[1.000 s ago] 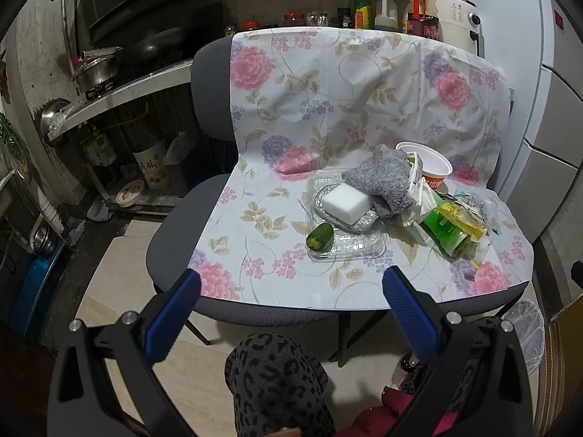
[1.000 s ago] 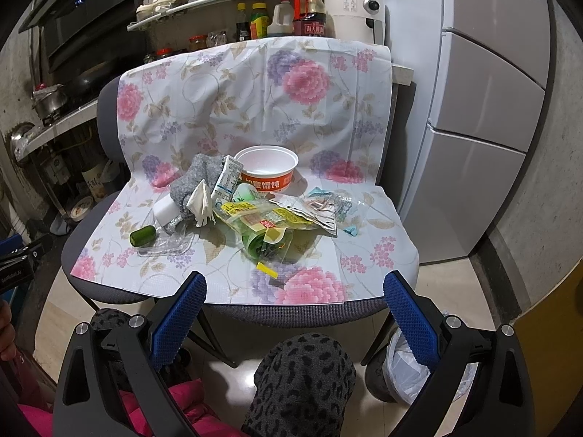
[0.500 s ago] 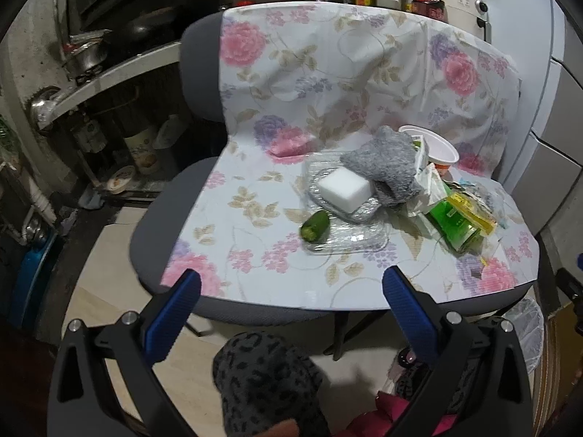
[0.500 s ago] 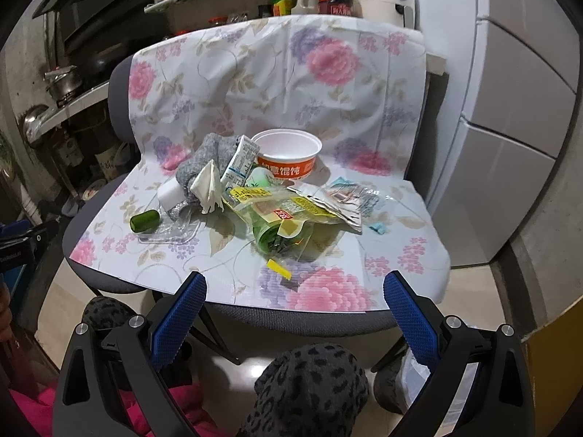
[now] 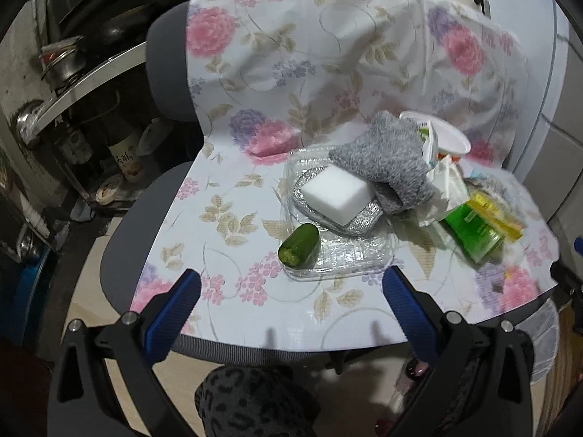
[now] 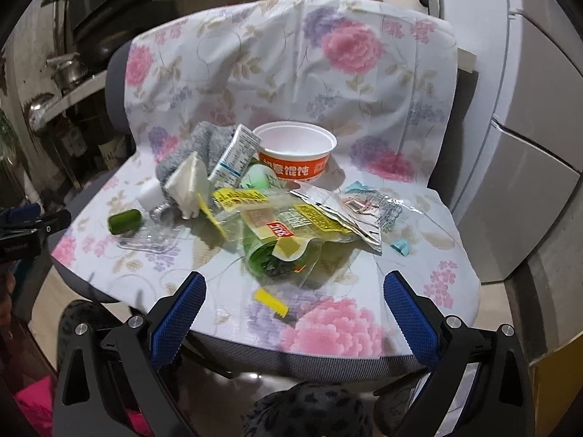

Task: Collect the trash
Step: 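Reach the right tool to the white plastic wrapper and close on it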

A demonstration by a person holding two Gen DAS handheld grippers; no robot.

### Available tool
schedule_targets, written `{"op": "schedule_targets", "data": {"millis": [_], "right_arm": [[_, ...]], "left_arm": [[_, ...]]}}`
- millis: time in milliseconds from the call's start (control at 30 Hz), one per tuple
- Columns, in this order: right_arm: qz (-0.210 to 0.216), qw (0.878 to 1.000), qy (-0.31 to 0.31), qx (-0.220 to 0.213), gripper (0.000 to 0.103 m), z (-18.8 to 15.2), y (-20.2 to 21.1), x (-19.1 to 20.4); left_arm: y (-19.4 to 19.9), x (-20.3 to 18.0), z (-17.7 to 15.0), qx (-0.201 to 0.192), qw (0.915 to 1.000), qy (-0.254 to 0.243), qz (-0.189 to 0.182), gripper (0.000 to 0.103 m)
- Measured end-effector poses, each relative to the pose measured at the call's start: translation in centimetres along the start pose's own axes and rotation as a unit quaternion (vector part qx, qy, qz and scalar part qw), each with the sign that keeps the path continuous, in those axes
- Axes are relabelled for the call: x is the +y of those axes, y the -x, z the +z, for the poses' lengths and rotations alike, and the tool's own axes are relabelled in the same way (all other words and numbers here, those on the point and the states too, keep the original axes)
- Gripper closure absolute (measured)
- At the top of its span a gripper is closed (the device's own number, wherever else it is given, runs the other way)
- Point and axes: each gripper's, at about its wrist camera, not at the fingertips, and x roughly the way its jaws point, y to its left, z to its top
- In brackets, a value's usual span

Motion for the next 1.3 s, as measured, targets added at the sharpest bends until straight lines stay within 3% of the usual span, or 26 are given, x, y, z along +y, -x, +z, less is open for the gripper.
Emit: {"op": "schedule_targets", "data": {"millis": [233,500,567,600,633,833,1033,1200,1300], "right_arm": [[0.005,1.000,0.022,0.000,0.008,0.7,-2.4,-1.4],[-0.042,0.999,0.020,-0.013,0.012,1.0,-3.4,-7.3],[-0.032,0.999,0.025,-0.009,0.024,0.8,-4.6,-8.4],[-0.028,0.999,0.026,-0.002,0.042,0.8,-5.5,-8.9],[-0.017,1.000,0.026,0.004,0.044,0.8,-6.5,-9.2],[0.060,0.997,0.054,0.005,0.044,2.2,-9.7,-8.9],[0.100,0.984,0.142,0.049,0.044,3.5,-13.3,-8.1],[0.135,0.973,0.166,0.088,0.044,3.6,-15.6,-7.9],[0.141,0.970,0.168,0.104,0.056,3.6,-16.5,-7.6]], "left_arm": [[-2.7,-1.4,0.9,0.029,0.9987,-0.011,-0.040,0.006],[-3.3,-4.3,2.3,0.003,0.9976,-0.030,-0.063,0.006],[-3.6,-5.2,2.8,0.000,0.9965,-0.028,-0.079,0.006],[-3.8,-5.8,3.0,0.001,0.9958,-0.028,-0.087,0.006],[-4.0,-6.2,3.1,0.001,0.9955,-0.027,-0.091,0.006],[-4.0,-8.4,3.8,-0.008,0.9956,-0.034,-0.087,0.006],[-4.1,-8.7,4.2,-0.007,0.9965,-0.033,-0.076,0.006],[-4.8,-9.2,4.1,0.001,0.9965,-0.037,-0.075,0.006],[-4.9,-9.3,4.0,0.003,0.9962,-0.041,-0.077,0.006]]}}
